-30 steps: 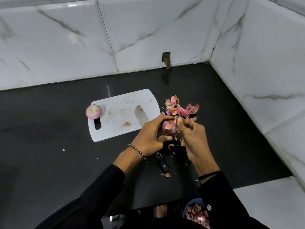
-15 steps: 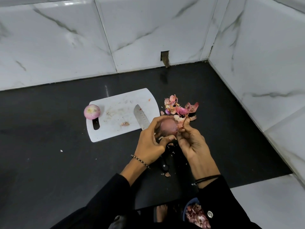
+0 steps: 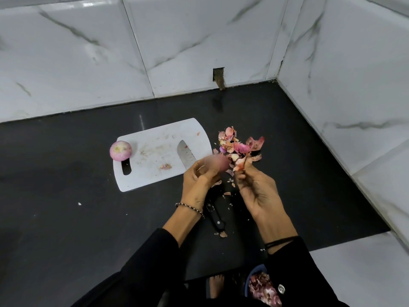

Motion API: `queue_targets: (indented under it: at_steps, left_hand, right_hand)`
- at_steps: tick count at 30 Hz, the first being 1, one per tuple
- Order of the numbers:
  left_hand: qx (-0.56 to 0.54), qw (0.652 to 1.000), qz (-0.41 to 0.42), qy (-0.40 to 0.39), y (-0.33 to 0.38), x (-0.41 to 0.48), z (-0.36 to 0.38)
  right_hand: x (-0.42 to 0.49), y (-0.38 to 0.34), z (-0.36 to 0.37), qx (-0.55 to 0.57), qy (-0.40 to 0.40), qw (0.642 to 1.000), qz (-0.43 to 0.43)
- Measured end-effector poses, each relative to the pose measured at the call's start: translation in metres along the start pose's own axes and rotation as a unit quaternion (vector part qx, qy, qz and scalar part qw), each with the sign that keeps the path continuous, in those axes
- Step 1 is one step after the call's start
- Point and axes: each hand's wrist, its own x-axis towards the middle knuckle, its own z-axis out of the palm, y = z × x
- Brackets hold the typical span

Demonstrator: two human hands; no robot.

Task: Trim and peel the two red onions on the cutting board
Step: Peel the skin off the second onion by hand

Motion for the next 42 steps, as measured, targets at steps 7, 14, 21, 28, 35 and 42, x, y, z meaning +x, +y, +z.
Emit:
queue_targets:
  at_steps: [7, 14, 21, 28, 35, 42]
  left_hand:
    - [0.133, 0.987, 0.088, -0.031, 0.015, -0.002, 0.002]
    - [0.297, 0.929, 0.218, -0.007, 0.018, -0.001, 0.003]
    - [0.353, 0.892, 0.28, -0.009, 0.014, 0.003, 0.002]
    - [0.37, 0.893, 0.253, -0.041, 0.019, 0.0, -0.003]
    - [0.38, 0.894, 0.23, -0.057, 0.024, 0.0, -0.002]
    - [0.386, 0.897, 0.205, -0.071, 0.026, 0.0, -0.004]
  right_hand:
    - [0.001, -0.013, -0.012, -0.418, 0.062, 0.888, -0.182]
    - [-0.01, -0.019, -0.004, -0.451, -0.04, 0.881, -0.139]
    - [-0.008, -0.016, 0.002, -0.394, -0.07, 0.91, -0.105]
    - [-0.009, -0.013, 0.0, -0.295, -0.05, 0.952, -0.065]
    - [-0.006, -0.012, -0.005, -0.291, -0.05, 0.948, -0.119]
    - [-0.003, -0.006, -0.007, -0.309, -0.035, 0.94, -0.14]
